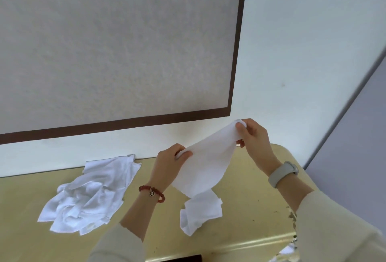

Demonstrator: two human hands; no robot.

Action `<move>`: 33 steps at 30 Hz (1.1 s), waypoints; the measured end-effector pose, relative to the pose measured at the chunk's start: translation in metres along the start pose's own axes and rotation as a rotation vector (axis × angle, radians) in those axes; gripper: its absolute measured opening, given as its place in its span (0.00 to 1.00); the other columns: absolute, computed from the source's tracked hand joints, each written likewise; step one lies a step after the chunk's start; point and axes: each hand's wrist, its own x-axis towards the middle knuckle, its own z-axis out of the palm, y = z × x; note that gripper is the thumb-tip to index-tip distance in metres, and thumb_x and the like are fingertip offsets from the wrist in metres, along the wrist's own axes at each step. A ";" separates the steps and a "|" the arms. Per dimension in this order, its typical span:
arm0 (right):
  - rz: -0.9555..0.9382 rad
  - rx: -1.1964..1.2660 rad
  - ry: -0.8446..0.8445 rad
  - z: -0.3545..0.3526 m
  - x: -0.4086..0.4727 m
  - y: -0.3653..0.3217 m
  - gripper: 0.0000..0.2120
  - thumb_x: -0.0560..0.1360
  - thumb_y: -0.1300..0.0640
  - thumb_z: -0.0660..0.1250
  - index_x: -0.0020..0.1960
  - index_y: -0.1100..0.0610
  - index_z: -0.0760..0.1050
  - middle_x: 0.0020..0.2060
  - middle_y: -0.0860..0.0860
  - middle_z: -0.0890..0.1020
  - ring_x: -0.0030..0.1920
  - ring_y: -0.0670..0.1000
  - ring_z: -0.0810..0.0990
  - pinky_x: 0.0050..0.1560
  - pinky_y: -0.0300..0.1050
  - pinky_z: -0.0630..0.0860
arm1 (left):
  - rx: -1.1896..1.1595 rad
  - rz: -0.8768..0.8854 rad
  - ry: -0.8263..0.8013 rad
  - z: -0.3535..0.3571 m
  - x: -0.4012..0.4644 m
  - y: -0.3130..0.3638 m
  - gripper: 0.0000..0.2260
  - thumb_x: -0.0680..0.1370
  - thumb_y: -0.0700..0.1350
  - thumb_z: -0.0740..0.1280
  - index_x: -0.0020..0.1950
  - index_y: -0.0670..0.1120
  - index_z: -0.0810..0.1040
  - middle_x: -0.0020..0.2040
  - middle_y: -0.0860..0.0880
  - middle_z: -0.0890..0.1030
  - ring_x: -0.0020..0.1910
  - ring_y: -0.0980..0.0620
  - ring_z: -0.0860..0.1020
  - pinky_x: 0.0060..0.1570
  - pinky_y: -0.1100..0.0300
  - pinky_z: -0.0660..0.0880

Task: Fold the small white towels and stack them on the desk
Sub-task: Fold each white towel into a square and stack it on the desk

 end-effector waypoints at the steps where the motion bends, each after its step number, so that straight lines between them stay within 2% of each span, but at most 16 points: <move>1: -0.002 -0.036 0.049 -0.010 0.002 0.004 0.09 0.78 0.61 0.59 0.40 0.56 0.74 0.31 0.48 0.75 0.28 0.45 0.72 0.29 0.35 0.69 | 0.006 0.000 0.004 0.003 0.003 -0.001 0.06 0.76 0.49 0.65 0.41 0.50 0.75 0.35 0.54 0.78 0.35 0.56 0.74 0.33 0.69 0.66; 4: 0.042 -0.128 0.161 -0.040 0.013 0.019 0.08 0.77 0.60 0.59 0.43 0.60 0.75 0.27 0.49 0.72 0.25 0.46 0.69 0.30 0.40 0.66 | 0.003 -0.006 0.020 0.018 0.016 0.006 0.05 0.75 0.49 0.66 0.43 0.49 0.78 0.37 0.56 0.79 0.39 0.57 0.75 0.36 0.70 0.66; 6: 0.084 -0.162 0.193 -0.056 0.022 0.030 0.08 0.77 0.61 0.58 0.45 0.61 0.75 0.27 0.51 0.73 0.20 0.43 0.69 0.30 0.41 0.65 | 0.004 -0.017 0.014 0.029 0.025 0.011 0.06 0.75 0.48 0.66 0.44 0.48 0.80 0.38 0.55 0.80 0.40 0.56 0.76 0.37 0.70 0.67; 12: 0.170 -0.213 0.207 -0.108 0.071 0.071 0.06 0.77 0.62 0.58 0.47 0.60 0.74 0.32 0.53 0.76 0.19 0.42 0.72 0.25 0.36 0.69 | 0.162 -0.060 0.066 0.080 0.079 0.043 0.10 0.76 0.53 0.65 0.45 0.48 0.80 0.41 0.54 0.80 0.42 0.53 0.76 0.41 0.62 0.68; 15: 0.167 -0.162 0.169 -0.126 0.099 0.090 0.06 0.77 0.62 0.59 0.47 0.60 0.74 0.36 0.54 0.77 0.22 0.41 0.75 0.24 0.32 0.71 | 0.104 -0.088 0.112 0.106 0.107 0.057 0.07 0.77 0.48 0.65 0.45 0.45 0.79 0.42 0.51 0.80 0.39 0.50 0.78 0.42 0.59 0.72; 18: 0.144 -0.069 0.097 -0.140 0.121 0.102 0.05 0.77 0.62 0.60 0.47 0.60 0.75 0.38 0.53 0.76 0.28 0.46 0.78 0.28 0.36 0.76 | -0.056 -0.114 0.182 0.127 0.123 0.068 0.05 0.77 0.39 0.62 0.43 0.45 0.77 0.41 0.48 0.79 0.31 0.51 0.78 0.39 0.57 0.77; 19: 0.130 -0.052 0.073 -0.144 0.125 0.105 0.05 0.78 0.62 0.60 0.47 0.60 0.75 0.38 0.53 0.76 0.29 0.48 0.78 0.29 0.37 0.77 | -0.105 -0.125 0.202 0.132 0.125 0.070 0.06 0.77 0.37 0.61 0.44 0.45 0.76 0.42 0.47 0.79 0.32 0.52 0.78 0.37 0.58 0.77; 22: 0.087 -0.032 0.036 -0.157 0.129 0.113 0.06 0.78 0.61 0.59 0.46 0.58 0.75 0.36 0.51 0.77 0.29 0.46 0.79 0.30 0.38 0.77 | -0.164 -0.102 0.260 0.144 0.118 0.072 0.07 0.77 0.34 0.61 0.46 0.43 0.76 0.44 0.47 0.77 0.39 0.53 0.77 0.33 0.69 0.77; 24: 0.091 -0.048 0.028 -0.165 0.124 0.124 0.08 0.78 0.62 0.59 0.44 0.55 0.74 0.36 0.49 0.78 0.30 0.44 0.79 0.30 0.37 0.77 | -0.162 -0.088 0.274 0.153 0.104 0.069 0.05 0.76 0.35 0.62 0.47 0.42 0.77 0.45 0.47 0.78 0.42 0.53 0.78 0.35 0.70 0.77; 28: 0.150 -0.135 -0.038 -0.180 0.093 0.168 0.08 0.78 0.61 0.60 0.43 0.52 0.75 0.36 0.51 0.79 0.34 0.46 0.80 0.31 0.36 0.77 | -0.083 -0.139 0.188 0.185 0.063 0.042 0.03 0.76 0.36 0.65 0.46 0.42 0.78 0.43 0.51 0.78 0.43 0.55 0.77 0.40 0.63 0.77; 30: 0.222 -0.217 -0.105 -0.188 0.069 0.201 0.06 0.78 0.61 0.61 0.45 0.54 0.75 0.38 0.52 0.79 0.38 0.50 0.80 0.33 0.37 0.78 | -0.005 -0.170 0.089 0.206 0.041 0.023 0.03 0.75 0.36 0.66 0.46 0.41 0.79 0.42 0.53 0.77 0.42 0.54 0.76 0.43 0.66 0.74; 31: 0.270 -0.265 -0.149 -0.192 0.057 0.219 0.06 0.77 0.61 0.61 0.46 0.56 0.76 0.38 0.53 0.79 0.40 0.53 0.80 0.35 0.41 0.79 | 0.032 -0.194 0.017 0.216 0.030 0.014 0.03 0.75 0.37 0.66 0.46 0.42 0.79 0.41 0.54 0.76 0.42 0.55 0.76 0.43 0.71 0.71; 33: 0.389 -0.383 -0.260 -0.199 0.031 0.252 0.07 0.77 0.60 0.61 0.47 0.60 0.77 0.38 0.58 0.80 0.41 0.57 0.79 0.41 0.51 0.78 | 0.105 -0.268 -0.179 0.235 0.010 -0.001 0.04 0.76 0.39 0.64 0.47 0.44 0.78 0.41 0.55 0.76 0.42 0.56 0.74 0.41 0.72 0.68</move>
